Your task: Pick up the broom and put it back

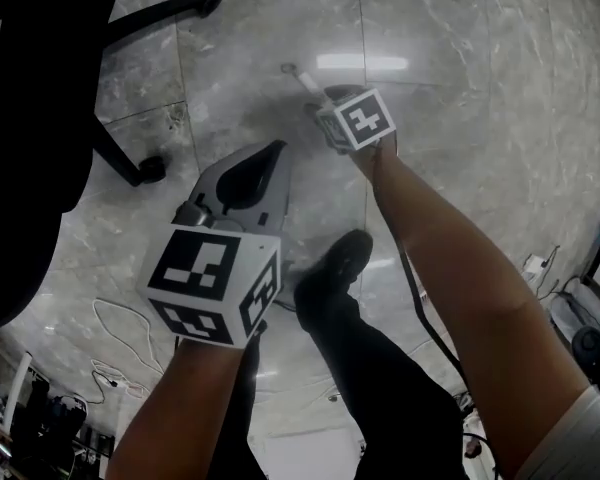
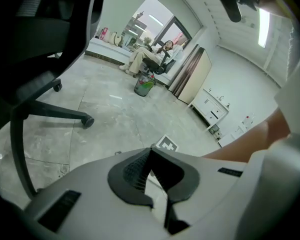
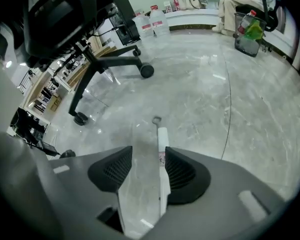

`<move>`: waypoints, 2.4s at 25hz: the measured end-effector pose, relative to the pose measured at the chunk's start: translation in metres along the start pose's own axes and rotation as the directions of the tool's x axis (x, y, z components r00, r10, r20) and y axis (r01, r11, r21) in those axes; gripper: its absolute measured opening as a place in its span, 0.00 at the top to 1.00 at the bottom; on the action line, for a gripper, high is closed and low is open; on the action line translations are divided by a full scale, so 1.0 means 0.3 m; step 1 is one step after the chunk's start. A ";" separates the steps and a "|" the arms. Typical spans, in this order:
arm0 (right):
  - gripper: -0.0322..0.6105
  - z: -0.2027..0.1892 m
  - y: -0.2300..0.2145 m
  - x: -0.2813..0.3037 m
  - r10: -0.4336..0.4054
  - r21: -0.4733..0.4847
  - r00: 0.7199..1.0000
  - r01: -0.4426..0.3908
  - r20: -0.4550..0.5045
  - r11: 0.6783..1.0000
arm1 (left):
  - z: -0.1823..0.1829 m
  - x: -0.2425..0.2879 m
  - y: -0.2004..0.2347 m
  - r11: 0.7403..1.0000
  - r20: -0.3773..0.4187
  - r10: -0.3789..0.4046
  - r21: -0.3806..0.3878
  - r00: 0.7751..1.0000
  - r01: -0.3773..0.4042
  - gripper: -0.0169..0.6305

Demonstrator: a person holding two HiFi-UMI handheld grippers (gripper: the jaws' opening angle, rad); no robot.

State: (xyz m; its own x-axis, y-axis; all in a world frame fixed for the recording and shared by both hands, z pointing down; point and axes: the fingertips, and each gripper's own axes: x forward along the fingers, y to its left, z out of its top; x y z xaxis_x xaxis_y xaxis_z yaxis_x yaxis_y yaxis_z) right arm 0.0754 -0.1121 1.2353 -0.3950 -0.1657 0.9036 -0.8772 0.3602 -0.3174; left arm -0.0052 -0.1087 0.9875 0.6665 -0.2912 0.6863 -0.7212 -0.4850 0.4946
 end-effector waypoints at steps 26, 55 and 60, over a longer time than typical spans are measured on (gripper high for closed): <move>0.81 0.095 0.046 -0.256 -0.083 -0.068 0.995 0.086 0.048 0.994 | 0.135 -0.085 -0.112 0.997 -0.002 -0.078 0.029 0.997 0.078 0.97; 0.81 0.798 1.298 -2.055 0.189 -0.516 0.865 0.091 0.465 0.852 | 0.801 -1.497 -0.698 0.982 0.145 0.044 0.174 0.988 -0.070 0.97; 0.81 0.912 1.541 -2.045 0.247 -0.599 0.869 0.069 0.428 0.798 | 0.806 -1.712 -0.680 0.983 0.176 0.073 0.155 0.982 -0.101 0.97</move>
State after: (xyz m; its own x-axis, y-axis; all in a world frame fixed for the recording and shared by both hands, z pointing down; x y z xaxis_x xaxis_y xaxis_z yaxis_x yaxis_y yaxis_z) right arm -0.1626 -0.0952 0.4555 -0.6766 -0.4484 0.5841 -0.5635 0.8259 -0.0187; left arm -0.1549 -0.0595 0.4053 0.6346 -0.4664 0.6163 -0.7470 -0.5747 0.3343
